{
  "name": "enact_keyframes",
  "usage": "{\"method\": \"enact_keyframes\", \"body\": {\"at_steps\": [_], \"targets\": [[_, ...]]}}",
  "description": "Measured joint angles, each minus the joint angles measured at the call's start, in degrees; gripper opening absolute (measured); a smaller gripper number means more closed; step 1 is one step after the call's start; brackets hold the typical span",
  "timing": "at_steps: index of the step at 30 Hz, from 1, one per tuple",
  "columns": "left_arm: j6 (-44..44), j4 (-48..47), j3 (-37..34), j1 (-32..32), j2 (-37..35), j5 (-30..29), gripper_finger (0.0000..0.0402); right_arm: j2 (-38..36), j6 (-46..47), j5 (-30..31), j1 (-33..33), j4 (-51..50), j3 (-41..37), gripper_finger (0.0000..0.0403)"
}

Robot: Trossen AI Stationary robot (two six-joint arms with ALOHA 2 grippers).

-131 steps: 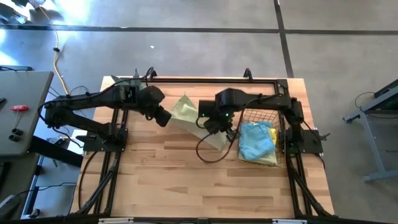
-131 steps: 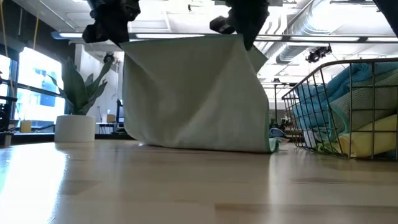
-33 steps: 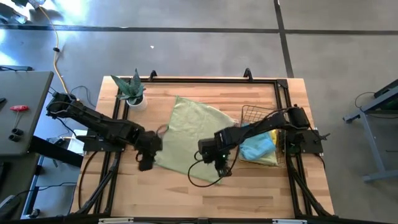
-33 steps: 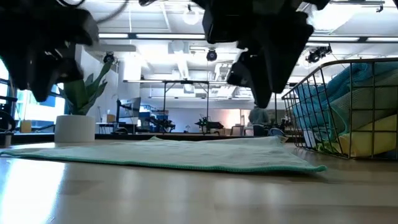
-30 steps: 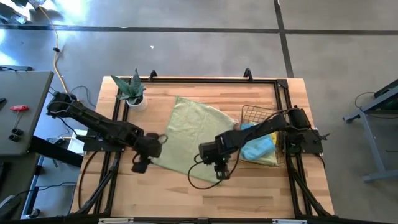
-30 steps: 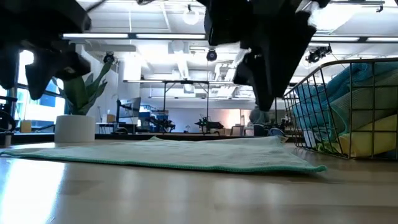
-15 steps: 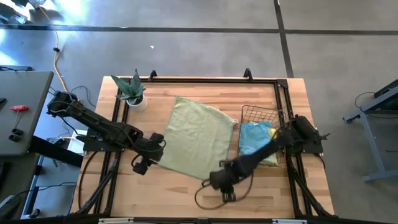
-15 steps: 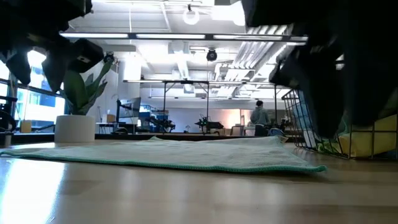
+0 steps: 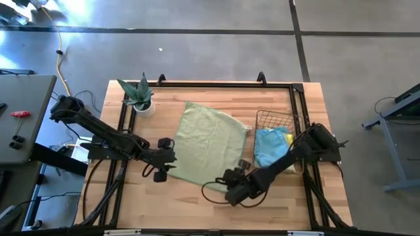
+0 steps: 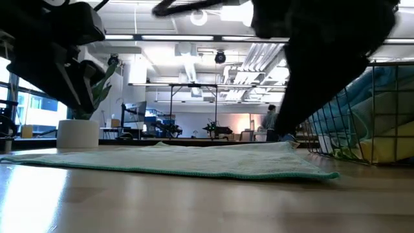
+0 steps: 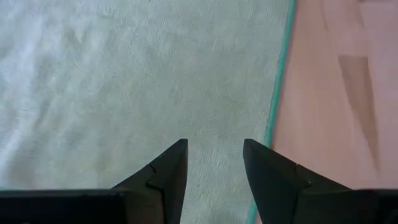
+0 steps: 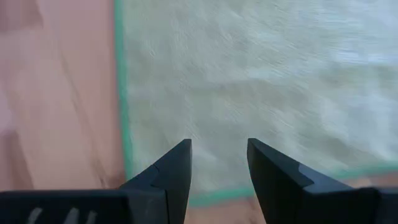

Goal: Fold microfiber towels
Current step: Fold the green microfiber cloth

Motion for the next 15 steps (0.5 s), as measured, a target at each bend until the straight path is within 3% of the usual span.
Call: {"method": "enact_keyframes", "body": {"at_steps": [6, 15], "targets": [[-3.61, 2.61, -1.87, -0.03, 3.18, -1.14, 0.0147, 0.93, 1.59, -4.67, -2.82, 15.15, -6.02, 0.0149], [-5.01, 4.04, -3.5, -0.18, 11.21, 3.69, 0.0147, 0.85, -3.34, -5.36, -4.34, 15.7, -6.19, 0.0149]]}}
